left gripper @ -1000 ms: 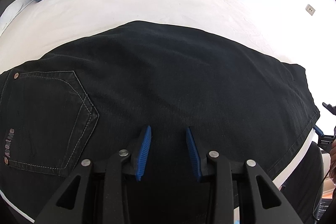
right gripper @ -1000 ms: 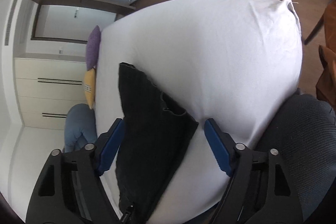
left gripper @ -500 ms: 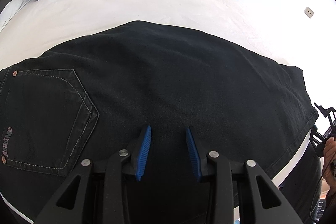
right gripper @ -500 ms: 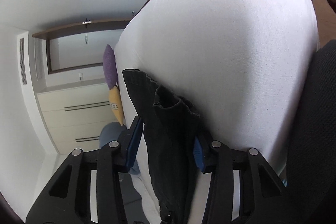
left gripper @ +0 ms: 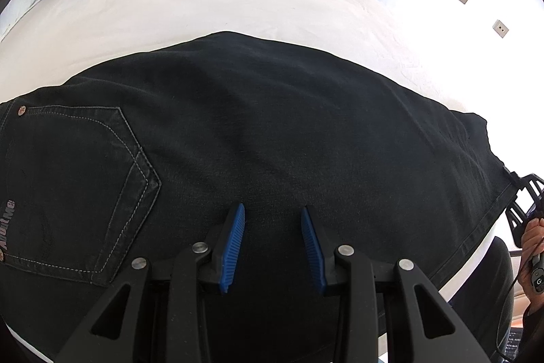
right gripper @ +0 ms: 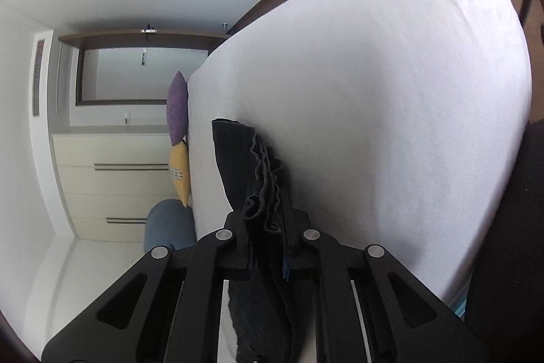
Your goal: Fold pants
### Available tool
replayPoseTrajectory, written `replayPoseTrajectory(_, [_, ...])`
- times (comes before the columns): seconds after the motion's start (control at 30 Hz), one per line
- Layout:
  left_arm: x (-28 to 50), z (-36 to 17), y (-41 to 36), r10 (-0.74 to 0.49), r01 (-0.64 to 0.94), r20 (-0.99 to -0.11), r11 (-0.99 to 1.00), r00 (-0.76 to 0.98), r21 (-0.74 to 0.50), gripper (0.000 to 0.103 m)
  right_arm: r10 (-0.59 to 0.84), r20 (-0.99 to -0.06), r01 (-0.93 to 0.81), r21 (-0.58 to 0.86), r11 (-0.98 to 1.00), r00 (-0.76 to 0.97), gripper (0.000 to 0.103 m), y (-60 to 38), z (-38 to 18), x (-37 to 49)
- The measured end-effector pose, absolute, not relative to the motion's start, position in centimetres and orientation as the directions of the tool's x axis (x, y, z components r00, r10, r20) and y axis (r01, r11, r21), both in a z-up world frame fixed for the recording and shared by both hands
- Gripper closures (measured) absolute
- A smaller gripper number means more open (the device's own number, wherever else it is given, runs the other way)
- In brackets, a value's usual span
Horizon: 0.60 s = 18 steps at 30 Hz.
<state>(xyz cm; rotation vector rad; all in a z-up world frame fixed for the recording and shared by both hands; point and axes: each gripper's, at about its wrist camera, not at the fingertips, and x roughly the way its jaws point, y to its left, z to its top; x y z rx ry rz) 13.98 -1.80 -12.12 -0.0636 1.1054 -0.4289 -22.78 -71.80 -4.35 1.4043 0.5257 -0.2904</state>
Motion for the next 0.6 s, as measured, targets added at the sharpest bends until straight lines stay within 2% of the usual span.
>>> replayPoseTrajectory(0.1, [13.9,-12.1,-1.6,-0.376,0.302,-0.847,0.914,0.377,-0.271,0.066,0.086,-0.566,0.490,0.771,0.407,0.820,0.094,-68.9,0.1,-19.8])
replayPoseTrajectory(0.23, [13.9,-12.1,-1.1,-0.389,0.298,-0.840,0.910,0.378,-0.287,0.066,0.163,-0.618,0.306,0.581,0.754,0.769,0.094,-58.4,4.8,-14.7])
replayPoseTrajectory(0.3, [13.9,-12.0,-0.8,-0.396,0.293,-0.837,0.908,0.377,-0.298,0.066,0.217,-0.656,0.183,0.484,0.856,0.723,0.094,-52.5,5.2,-13.7])
replayPoseTrajectory(0.4, [14.1,-11.7,-0.2,-0.422,0.267,-0.829,0.901,0.367,-0.341,0.064,0.199,-0.772,0.012,0.259,0.966,0.604,0.094,-43.6,2.2,-12.0])
replayPoseTrajectory(0.43, [14.3,-11.5,0.1,-0.442,0.253,-0.822,0.894,0.359,-0.370,0.061,0.187,-0.799,-0.010,0.221,0.975,0.571,0.094,-42.2,0.9,-11.6])
replayPoseTrajectory(0.5, [14.5,-11.0,0.7,-0.507,0.227,-0.795,0.861,0.333,-0.454,0.037,0.162,-0.824,-0.024,0.178,0.984,0.543,0.094,-40.8,-0.9,-11.6])
replayPoseTrajectory(0.53, [14.5,-10.6,0.7,-0.530,0.219,-0.780,0.848,0.331,-0.483,0.031,0.156,-0.823,-0.025,0.170,0.985,0.545,0.094,-40.6,-1.2,-11.8])
replayPoseTrajectory(0.6, [14.4,-10.0,0.4,-0.555,0.217,-0.759,0.832,0.340,-0.511,0.012,0.146,-0.818,-0.032,0.155,0.987,0.557,0.094,-40.5,-1.3,-12.0])
